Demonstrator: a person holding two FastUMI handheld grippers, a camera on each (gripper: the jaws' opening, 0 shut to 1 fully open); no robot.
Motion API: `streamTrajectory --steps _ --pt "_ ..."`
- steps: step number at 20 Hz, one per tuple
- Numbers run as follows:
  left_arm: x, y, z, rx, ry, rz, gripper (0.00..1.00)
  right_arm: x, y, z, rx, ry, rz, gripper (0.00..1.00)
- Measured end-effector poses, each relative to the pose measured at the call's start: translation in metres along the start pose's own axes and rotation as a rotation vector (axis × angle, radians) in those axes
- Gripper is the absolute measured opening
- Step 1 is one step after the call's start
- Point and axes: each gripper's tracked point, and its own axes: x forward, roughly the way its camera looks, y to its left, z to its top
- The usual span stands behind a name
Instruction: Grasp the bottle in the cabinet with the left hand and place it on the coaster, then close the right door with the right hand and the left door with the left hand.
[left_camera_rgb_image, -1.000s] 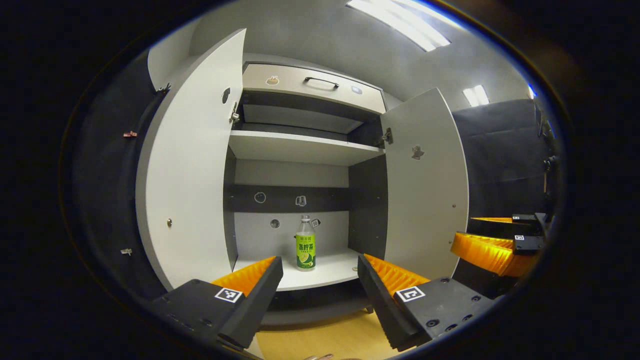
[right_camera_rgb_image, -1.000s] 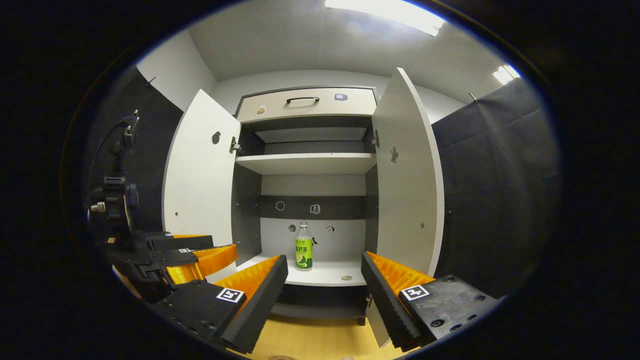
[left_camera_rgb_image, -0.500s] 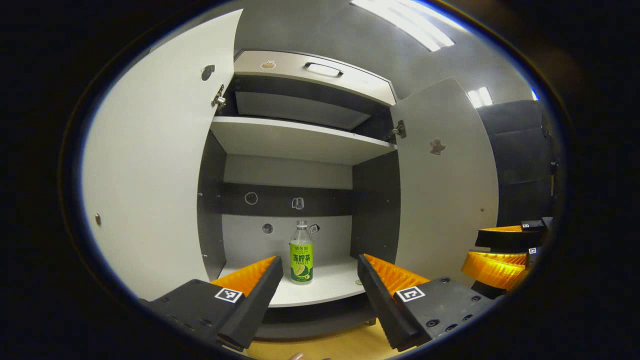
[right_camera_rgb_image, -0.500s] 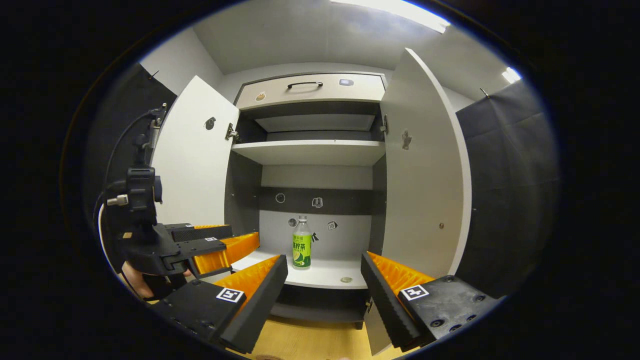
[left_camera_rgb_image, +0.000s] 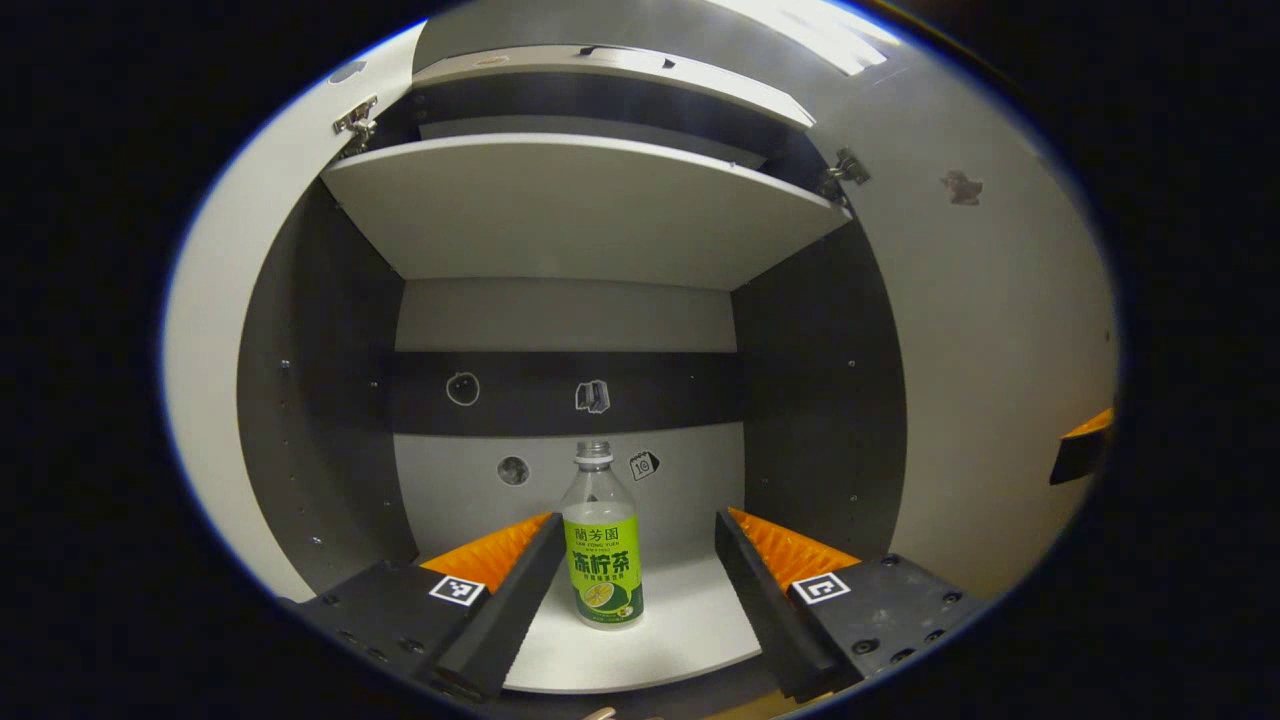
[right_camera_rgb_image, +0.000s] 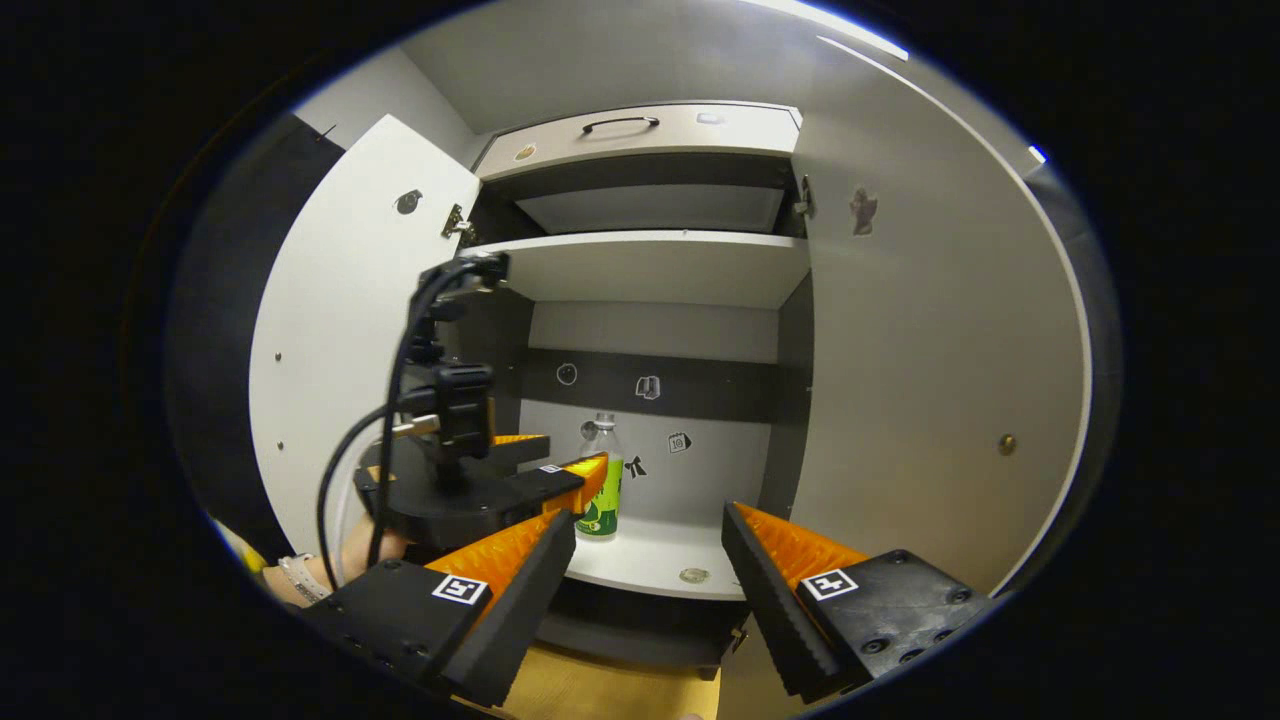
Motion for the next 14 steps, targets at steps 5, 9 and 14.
streamTrajectory --steps 5,9,14 --pt "0.042 0.011 -0.017 0.018 0.003 0.031 0.94 0.021 0.01 -0.015 -0.016 0.023 0.062 0.98" --pt "0.064 0.018 -0.024 0.014 0.0 0.044 0.94 0.034 0.006 -0.024 0.001 0.036 0.068 0.98" --pt "0.085 0.027 -0.031 0.035 0.003 0.061 0.94 0.048 0.002 -0.031 0.023 0.054 0.077 0.98"
